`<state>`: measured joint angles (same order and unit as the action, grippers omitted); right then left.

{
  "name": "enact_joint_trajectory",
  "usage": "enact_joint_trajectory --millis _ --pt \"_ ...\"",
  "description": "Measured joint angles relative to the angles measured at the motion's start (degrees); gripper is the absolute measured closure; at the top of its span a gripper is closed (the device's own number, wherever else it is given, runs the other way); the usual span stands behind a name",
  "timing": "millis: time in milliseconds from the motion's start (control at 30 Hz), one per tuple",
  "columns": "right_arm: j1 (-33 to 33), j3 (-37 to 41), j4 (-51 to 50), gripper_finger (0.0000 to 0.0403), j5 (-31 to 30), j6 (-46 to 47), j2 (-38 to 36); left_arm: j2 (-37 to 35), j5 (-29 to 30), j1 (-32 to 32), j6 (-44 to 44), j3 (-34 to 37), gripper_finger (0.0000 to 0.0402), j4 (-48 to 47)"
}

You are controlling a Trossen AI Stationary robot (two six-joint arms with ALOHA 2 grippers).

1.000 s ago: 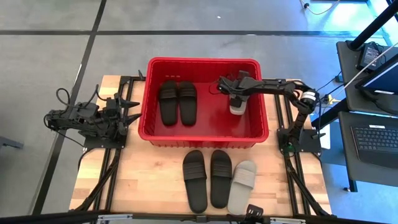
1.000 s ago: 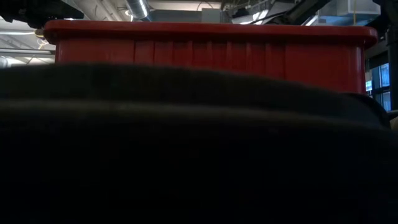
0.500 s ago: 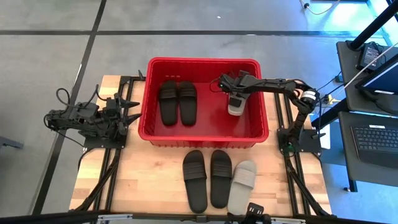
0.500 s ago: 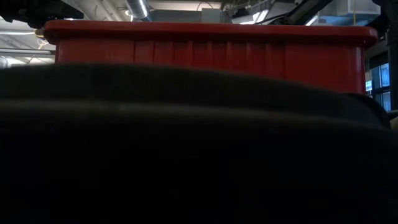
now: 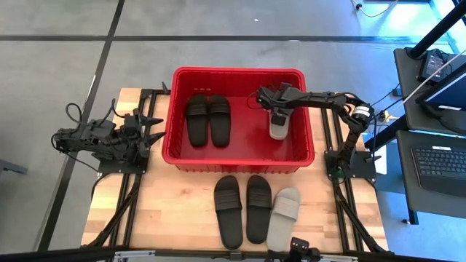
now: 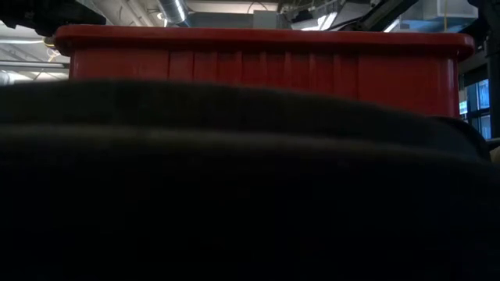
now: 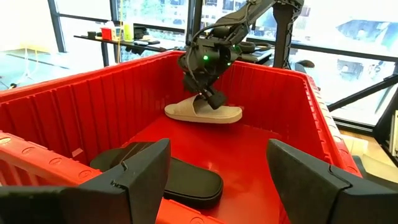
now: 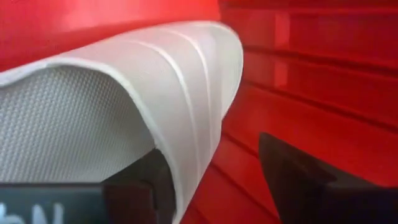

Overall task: Pick and place slides into bin
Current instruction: Put the white slide into the red bin

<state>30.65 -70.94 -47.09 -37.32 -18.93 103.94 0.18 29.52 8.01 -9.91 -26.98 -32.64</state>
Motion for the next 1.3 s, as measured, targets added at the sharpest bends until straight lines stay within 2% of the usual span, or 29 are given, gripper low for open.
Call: enact_joint_trajectory --millis 200,433,733,900,1200,1300 --pt "0.0 0.0 -0.9 0.0192 0.3 0.3 0.0 0.0 0.0 0.0 0.0 0.0 0.0142 0.0" --pt "0.0 0.0 -3.0 0.0192 9.4 -0.3 0.0 0.0 0.0 0.0 0.0 0.0 0.0141 0.0" --pt "0.0 0.0 -6.5 0.0192 11.8 0.2 0.0 0.0 0.0 0.0 0.0 0.0 0.0141 0.0" --pt "0.0 0.0 -8.8 0.0192 11.3 0.2 0.0 0.0 0.0 0.0 0.0 0.0 0.0141 0.0" --pt "0.0 0.0 -9.6 0.0192 1.4 -0.3 0.0 0.0 0.0 0.0 0.0 0.0 0.0141 0.0" --pt "0.0 0.0 -9.6 0.0192 1.0 -0.7 0.0 0.0 0.0 0.0 0.0 0.0 0.0141 0.0"
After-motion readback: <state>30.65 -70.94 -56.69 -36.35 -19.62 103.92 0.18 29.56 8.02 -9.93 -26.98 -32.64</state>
